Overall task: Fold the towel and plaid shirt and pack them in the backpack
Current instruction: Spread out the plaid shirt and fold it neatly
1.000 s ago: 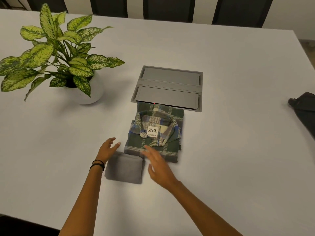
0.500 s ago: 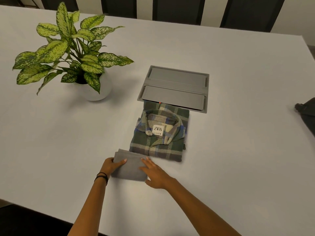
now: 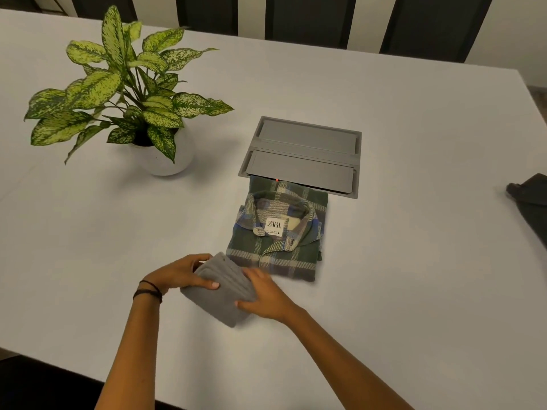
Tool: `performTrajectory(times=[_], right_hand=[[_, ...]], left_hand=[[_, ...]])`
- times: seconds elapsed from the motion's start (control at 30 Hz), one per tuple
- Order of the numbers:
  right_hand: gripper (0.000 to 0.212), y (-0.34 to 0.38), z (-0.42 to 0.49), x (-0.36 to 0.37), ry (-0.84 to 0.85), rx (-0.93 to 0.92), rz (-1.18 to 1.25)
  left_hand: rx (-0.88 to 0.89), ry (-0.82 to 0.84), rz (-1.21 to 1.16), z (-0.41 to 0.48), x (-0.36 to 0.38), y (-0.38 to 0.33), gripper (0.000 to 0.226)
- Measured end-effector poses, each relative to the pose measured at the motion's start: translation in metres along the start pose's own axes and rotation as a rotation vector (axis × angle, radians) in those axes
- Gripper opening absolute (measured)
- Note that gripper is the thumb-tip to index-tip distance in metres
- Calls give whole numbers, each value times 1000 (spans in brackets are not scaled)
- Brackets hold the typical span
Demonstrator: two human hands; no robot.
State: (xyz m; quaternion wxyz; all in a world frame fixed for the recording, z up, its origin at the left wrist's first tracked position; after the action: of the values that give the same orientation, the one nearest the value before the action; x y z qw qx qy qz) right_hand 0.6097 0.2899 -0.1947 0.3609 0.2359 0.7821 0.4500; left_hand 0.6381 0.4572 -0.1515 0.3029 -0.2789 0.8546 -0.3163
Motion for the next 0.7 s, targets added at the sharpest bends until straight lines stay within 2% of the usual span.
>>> performTrajectory(times=[0.07,0.13,0.2,0.3,0.4,0.47,0.53,0.63,0.7], right_hand=[[67,-4,-4,4,102,137,238],[64,-9,-7,1,135,231,315],[61,-11,-8,-8,117,252,355],[56,-10,-8,-30,39,275,445],[46,-7,-7,-54,-54,244,504],[39,-7,-3,-69,-149,244,560],[44,-8,3,-82,-284,256,621],[57,-15,14,-99,-483,282,651],[57,-16,21,-106,-549,265,659]], left_hand=[[20,7,64,5,-4,-8,86],[38,-7,103,11,-5,-19,84],[87,-46,118,18,-6,-34,90],[173,-153,85,30,-11,-53,81],[253,-295,88,41,-17,-74,64],[323,-460,143,48,-22,-87,52],[380,-585,195,53,-24,-98,52],[428,-623,239,62,-19,-109,52],[462,-620,296,68,-11,-115,50]])
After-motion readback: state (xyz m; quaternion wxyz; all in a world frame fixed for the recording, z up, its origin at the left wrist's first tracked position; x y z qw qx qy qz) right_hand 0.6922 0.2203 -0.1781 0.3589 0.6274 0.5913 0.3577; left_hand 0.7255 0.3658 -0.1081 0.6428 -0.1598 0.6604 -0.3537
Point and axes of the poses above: each hand's wrist, its own z-axis towards the middle knuckle, its own x-axis out of the palm, y = z × x, the point moved 6 cm from there along z, towards the middle knuckle, and after that the axes turned 6 degrees about z, right-handed, at the moved point
